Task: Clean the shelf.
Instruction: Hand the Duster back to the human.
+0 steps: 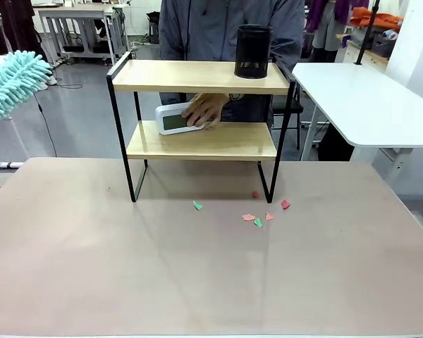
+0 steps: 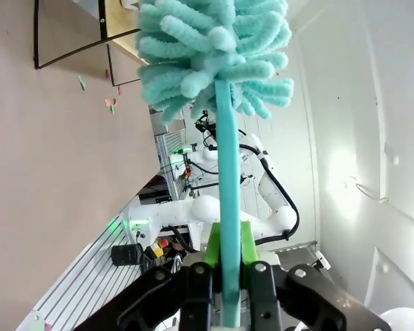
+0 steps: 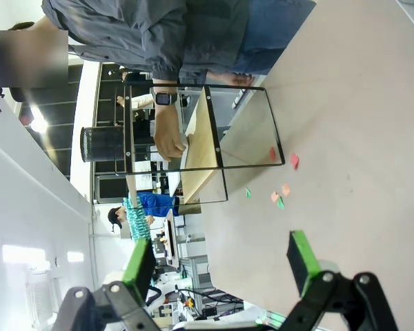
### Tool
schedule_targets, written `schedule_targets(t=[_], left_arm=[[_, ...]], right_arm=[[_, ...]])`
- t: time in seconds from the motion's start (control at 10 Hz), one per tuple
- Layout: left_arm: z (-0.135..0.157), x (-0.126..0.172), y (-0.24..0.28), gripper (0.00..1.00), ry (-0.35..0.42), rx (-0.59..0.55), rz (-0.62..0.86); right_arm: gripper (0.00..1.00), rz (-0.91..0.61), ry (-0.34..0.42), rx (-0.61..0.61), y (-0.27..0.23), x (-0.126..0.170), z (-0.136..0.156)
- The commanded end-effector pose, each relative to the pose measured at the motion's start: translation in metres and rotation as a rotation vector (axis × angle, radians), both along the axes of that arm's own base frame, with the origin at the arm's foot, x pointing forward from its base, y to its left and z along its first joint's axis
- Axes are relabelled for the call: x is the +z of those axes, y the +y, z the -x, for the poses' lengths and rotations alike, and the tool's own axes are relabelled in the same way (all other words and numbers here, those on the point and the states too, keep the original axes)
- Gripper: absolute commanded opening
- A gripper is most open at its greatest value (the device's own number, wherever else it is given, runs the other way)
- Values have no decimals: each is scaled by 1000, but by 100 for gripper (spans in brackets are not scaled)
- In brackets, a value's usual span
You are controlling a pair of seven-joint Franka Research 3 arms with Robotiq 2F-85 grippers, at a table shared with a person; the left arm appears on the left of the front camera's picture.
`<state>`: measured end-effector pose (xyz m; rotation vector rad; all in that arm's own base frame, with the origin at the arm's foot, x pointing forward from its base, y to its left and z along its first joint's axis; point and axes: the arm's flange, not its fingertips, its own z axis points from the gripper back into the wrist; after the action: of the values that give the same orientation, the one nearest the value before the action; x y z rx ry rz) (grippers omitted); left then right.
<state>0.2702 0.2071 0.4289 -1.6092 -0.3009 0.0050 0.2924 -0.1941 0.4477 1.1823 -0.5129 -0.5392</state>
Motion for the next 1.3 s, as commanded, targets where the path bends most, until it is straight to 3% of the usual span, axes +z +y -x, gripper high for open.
schedule_targets(t=[0.0,0.7,0.8,0.9,1.1,1.2], left_arm=[[3,-4,-5,12,-17,-8,7],[0,-3,-3,12,5,-5,6],[-4,9,-12,12,-25,-236,40],[-7,35,-33,12,-119,-461,16],[-2,94,-68,12,-291,-575,-50],[9,114,-90,12,-362,-712,-83]], right_arm=[[100,-8,-42,-5,0,0,-3],[100,-8,-42,-5,0,0,-3],[100,0,0,0,0,0,0],[100,47,-42,121,23,30,-4],[100,112,-119,282,74,61,-15],[100,150,-116,383,101,61,-15]])
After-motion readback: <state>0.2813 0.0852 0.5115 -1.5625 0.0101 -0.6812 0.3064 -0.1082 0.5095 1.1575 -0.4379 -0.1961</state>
